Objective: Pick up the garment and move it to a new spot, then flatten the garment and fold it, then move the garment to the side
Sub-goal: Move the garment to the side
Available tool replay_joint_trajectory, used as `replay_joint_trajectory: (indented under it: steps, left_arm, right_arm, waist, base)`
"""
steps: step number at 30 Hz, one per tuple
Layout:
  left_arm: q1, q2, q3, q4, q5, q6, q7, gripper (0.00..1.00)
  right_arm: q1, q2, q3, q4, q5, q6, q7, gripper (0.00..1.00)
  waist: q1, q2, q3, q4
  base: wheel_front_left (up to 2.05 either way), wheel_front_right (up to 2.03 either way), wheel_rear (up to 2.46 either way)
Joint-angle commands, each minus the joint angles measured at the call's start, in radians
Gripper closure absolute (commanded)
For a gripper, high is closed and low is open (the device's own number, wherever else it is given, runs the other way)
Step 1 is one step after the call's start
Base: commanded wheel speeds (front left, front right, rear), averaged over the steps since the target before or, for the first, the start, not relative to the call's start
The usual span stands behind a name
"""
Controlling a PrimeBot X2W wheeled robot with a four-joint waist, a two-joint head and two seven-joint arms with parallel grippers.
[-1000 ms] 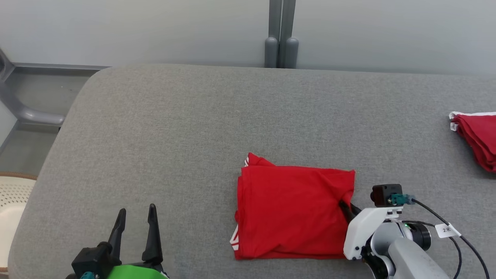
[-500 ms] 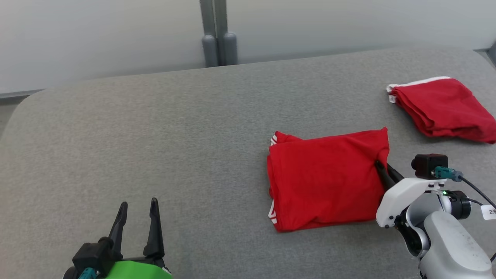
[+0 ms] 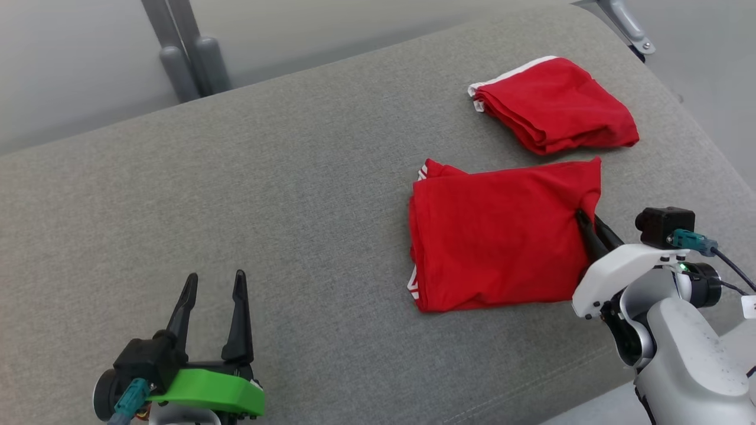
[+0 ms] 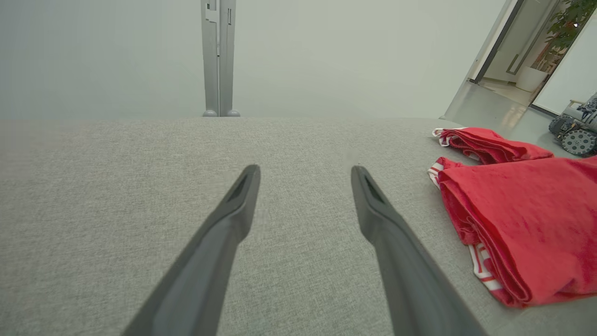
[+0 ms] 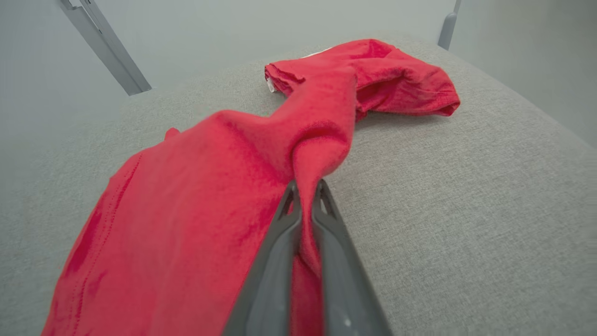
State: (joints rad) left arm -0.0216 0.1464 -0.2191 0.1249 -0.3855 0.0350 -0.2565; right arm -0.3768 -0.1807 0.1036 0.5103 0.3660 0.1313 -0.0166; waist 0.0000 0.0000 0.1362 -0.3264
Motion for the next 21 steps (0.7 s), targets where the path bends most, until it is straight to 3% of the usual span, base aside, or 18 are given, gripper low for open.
replay_joint_trajectory:
  steps: [1,13,21]
  left_arm:
    - [-0.017,0.010,0.000,0.004,0.003,-0.005,0.001,0.00]
    - [-0.020,-0.003,0.002,0.018,-0.011,0.000,-0.005,0.00]
    - [-0.032,-0.015,-0.001,0.023,-0.008,-0.005,-0.008,0.00]
  right_arm:
    - [-0.021,0.006,-0.001,-0.008,-0.007,-0.001,-0.009,1.00]
    - [-0.211,0.010,-0.001,0.031,-0.034,-0.001,0.022,1.00]
    - [-0.393,-0.061,-0.005,0.152,-0.098,-0.001,0.062,1.00]
  waist:
    - [0.0000,0.0000,0.038,-0.035]
    - [0.0000,0.0000,0.024,0.057]
    - [0.0000,0.0000,0.033,0.134]
  base:
    - [0.00,0.00,0.00]
    - [0.00,0.00,0.00]
    - [0.00,0.00,0.00]
